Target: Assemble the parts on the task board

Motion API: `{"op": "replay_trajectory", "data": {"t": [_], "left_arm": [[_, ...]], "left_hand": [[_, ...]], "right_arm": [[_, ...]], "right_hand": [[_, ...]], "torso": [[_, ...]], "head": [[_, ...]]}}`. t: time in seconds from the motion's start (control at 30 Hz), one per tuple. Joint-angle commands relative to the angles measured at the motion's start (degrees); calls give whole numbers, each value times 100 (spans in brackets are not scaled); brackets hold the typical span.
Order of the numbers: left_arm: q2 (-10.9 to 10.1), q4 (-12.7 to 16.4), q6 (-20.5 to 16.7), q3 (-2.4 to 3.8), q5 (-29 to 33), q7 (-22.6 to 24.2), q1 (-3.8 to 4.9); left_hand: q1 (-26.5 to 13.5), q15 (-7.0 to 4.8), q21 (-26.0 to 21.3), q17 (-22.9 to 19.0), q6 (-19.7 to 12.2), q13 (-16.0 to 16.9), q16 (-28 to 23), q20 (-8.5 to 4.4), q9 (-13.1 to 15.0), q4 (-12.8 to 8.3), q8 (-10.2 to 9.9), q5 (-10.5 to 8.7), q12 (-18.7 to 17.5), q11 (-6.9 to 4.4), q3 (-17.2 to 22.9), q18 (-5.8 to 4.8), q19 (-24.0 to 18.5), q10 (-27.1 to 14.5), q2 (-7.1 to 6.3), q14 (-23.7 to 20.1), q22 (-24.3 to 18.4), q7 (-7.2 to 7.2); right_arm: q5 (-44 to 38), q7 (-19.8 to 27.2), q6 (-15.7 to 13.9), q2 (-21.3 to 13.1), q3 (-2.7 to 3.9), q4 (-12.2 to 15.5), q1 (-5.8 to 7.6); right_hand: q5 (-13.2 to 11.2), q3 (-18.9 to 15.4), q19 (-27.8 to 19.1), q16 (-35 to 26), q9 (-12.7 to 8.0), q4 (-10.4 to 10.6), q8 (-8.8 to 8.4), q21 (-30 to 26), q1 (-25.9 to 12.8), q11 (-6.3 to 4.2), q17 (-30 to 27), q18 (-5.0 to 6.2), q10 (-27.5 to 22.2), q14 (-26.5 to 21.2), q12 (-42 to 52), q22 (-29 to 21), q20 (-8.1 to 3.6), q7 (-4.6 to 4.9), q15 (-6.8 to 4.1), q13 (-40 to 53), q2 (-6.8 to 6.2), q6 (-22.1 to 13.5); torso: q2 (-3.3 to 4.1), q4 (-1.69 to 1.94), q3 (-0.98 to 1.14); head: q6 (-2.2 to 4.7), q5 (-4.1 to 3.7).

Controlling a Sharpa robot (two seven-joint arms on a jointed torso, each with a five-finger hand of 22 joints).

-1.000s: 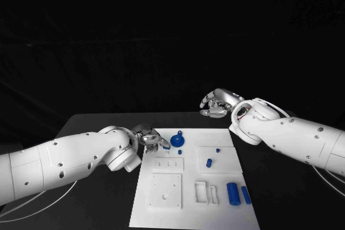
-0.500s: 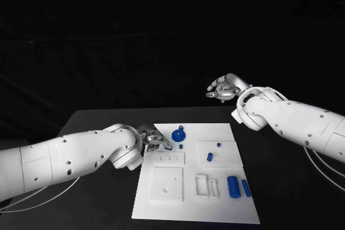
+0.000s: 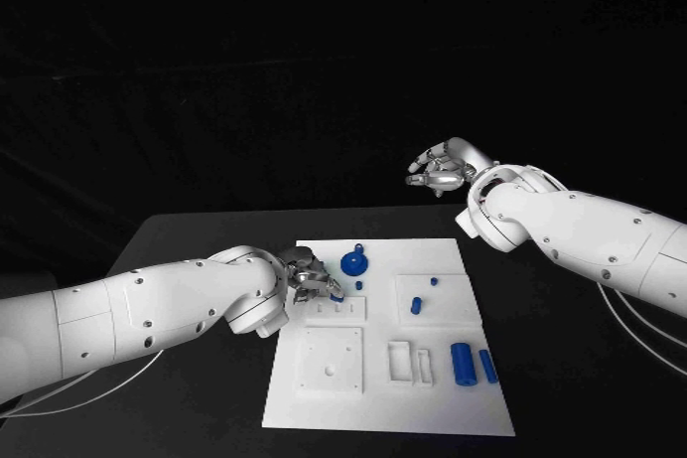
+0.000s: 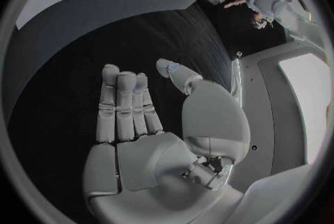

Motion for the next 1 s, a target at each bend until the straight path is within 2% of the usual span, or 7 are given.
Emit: {"op": "replay_trajectory", "data": {"t": [0.03,0.47,1.0], "left_arm": [[30,-25,187,2,-162,-6,-30],[51,-58,365,2,-749,-20,-98],[71,-102,395,2,-749,-33,-155]], "left_hand": [[-22,-373,20,-4,976,9,43,-517,1979,44,44,-37,48,-187,-5,140,14,-184,66,213,81,-566],[-77,-383,46,-9,1019,28,129,-514,2029,68,66,-53,150,-204,1,154,6,-200,148,202,83,-585],[-99,-383,59,-13,1025,33,157,-512,2043,65,66,-37,188,-206,5,158,-2,-212,177,191,85,-588]], "right_arm": [[55,75,3,19,3,-1,9],[56,67,23,26,3,32,9],[56,51,67,23,3,62,8]], "right_hand": [[35,-32,-48,-23,7,-19,-25,-35,7,-6,-8,38,-42,-42,-20,3,11,10,12,-17,48,-20],[78,-41,-62,-33,8,-27,-25,-54,1,-1,-20,38,-60,-55,-17,14,22,15,17,-53,53,-30],[92,-46,-68,-36,9,-48,-24,-65,14,1,-26,38,-72,-61,-9,24,26,18,20,-76,64,-37]], "torso": [[-5,9,-6],[5,10,-16],[6,7,-18]], "head": [[-26,-11],[-56,-30],[-93,-51]]}}
